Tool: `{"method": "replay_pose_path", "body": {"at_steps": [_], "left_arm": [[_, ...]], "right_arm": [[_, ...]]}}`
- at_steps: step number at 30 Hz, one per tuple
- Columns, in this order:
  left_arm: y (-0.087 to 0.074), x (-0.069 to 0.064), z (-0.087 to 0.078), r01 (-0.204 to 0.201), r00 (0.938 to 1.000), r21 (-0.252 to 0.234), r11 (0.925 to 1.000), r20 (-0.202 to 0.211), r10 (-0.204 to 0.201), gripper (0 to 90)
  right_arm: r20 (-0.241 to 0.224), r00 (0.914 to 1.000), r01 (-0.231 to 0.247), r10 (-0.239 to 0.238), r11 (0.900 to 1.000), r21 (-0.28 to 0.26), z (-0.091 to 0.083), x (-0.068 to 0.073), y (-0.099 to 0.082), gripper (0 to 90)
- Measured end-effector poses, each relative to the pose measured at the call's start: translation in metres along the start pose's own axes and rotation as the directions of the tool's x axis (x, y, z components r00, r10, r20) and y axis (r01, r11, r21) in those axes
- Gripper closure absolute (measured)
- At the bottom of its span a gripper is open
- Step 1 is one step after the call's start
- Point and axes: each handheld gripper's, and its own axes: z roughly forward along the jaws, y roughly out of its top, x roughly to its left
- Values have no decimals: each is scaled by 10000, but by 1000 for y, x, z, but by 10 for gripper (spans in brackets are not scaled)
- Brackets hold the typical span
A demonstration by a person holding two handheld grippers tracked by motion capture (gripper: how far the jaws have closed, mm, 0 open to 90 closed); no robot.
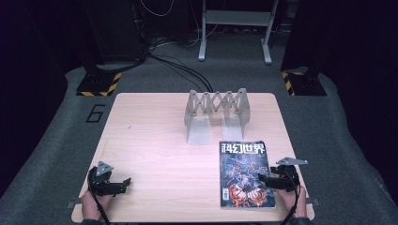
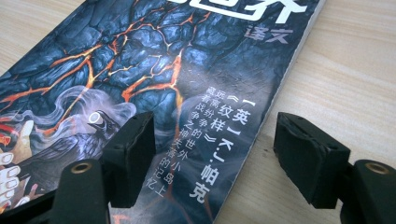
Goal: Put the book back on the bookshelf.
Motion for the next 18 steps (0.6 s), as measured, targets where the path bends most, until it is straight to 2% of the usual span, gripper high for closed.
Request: {"method": "replay_pose_path", "body": {"at_steps": [4,18], "left_arm": [[0,0,0,0,10000,-2,10000,-5,0,2],[0,0,0,2,10000,-2,10000,-9,-2,2]], "right_arm": [[-143,9999,60,-61,9999,-96,1,2,0,323],[334,9977,-579,586,9981,-230,2,9,0,347]]}}
